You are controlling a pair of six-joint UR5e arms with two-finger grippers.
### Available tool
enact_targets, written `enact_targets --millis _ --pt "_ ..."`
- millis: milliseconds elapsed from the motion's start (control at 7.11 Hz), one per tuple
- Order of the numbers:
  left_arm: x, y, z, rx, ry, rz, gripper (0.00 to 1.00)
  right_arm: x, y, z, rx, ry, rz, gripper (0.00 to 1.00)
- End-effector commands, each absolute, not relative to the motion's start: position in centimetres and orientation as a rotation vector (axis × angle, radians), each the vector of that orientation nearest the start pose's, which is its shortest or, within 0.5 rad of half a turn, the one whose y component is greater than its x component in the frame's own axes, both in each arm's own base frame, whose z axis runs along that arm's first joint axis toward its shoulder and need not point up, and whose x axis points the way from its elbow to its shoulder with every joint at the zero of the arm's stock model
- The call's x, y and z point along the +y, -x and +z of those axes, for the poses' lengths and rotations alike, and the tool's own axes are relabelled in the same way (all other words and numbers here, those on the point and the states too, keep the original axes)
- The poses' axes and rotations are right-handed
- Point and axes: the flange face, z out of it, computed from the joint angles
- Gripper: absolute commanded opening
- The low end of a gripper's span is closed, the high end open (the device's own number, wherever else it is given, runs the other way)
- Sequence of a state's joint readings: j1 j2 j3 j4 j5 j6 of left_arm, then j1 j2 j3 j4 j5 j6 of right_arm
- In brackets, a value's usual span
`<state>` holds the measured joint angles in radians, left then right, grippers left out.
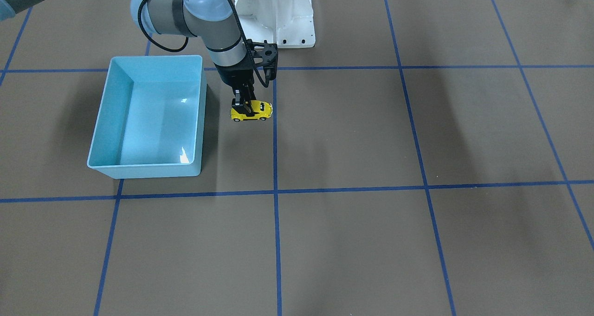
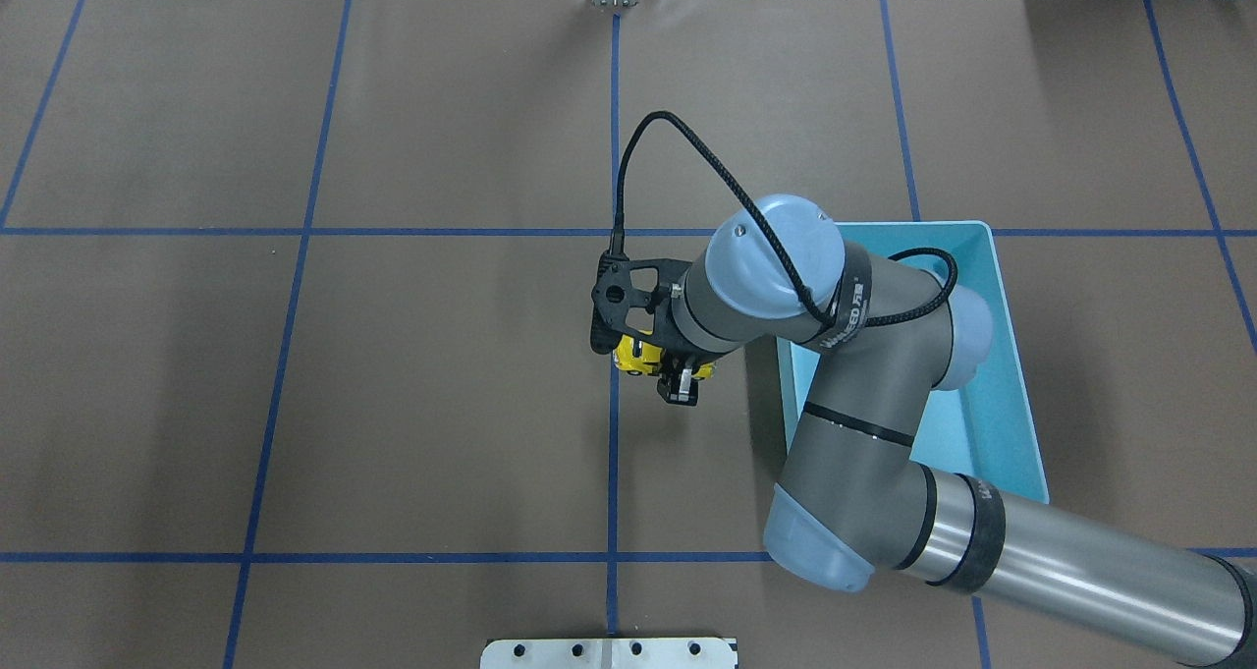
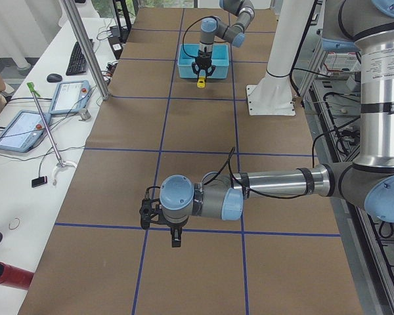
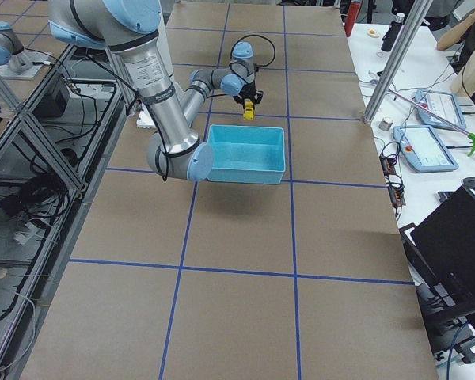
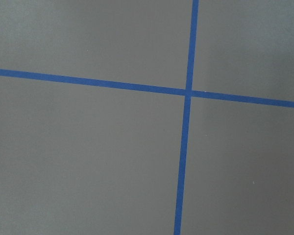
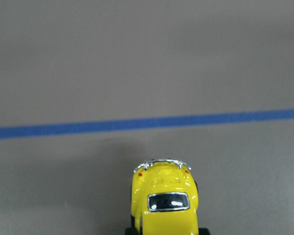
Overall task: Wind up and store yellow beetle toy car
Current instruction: 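Lift the car with the right gripper and lower it into the blue bin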
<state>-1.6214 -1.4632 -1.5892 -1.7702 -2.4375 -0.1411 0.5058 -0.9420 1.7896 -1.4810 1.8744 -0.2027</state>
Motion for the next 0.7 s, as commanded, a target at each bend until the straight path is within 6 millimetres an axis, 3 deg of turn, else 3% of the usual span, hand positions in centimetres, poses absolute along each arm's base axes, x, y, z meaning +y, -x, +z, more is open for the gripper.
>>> enact_targets --millis 0,141,563 --pt "-44.8 8.0 67.3 0.869 -0.064 -0.132 1.00 -44.9 43.1 16.3 -0.739 -0.750 -1.284 0.00" --pt "-44.8 8.0 67.3 0.870 -0.064 -0.132 1.00 -46.2 39.0 18.6 -0.703 -0.764 -1.365 0.00" --pt "-44.9 8.0 67.2 0.869 -0.066 -0.131 1.00 -40.9 31.8 27.5 -0.679 -0.738 -1.445 0.00"
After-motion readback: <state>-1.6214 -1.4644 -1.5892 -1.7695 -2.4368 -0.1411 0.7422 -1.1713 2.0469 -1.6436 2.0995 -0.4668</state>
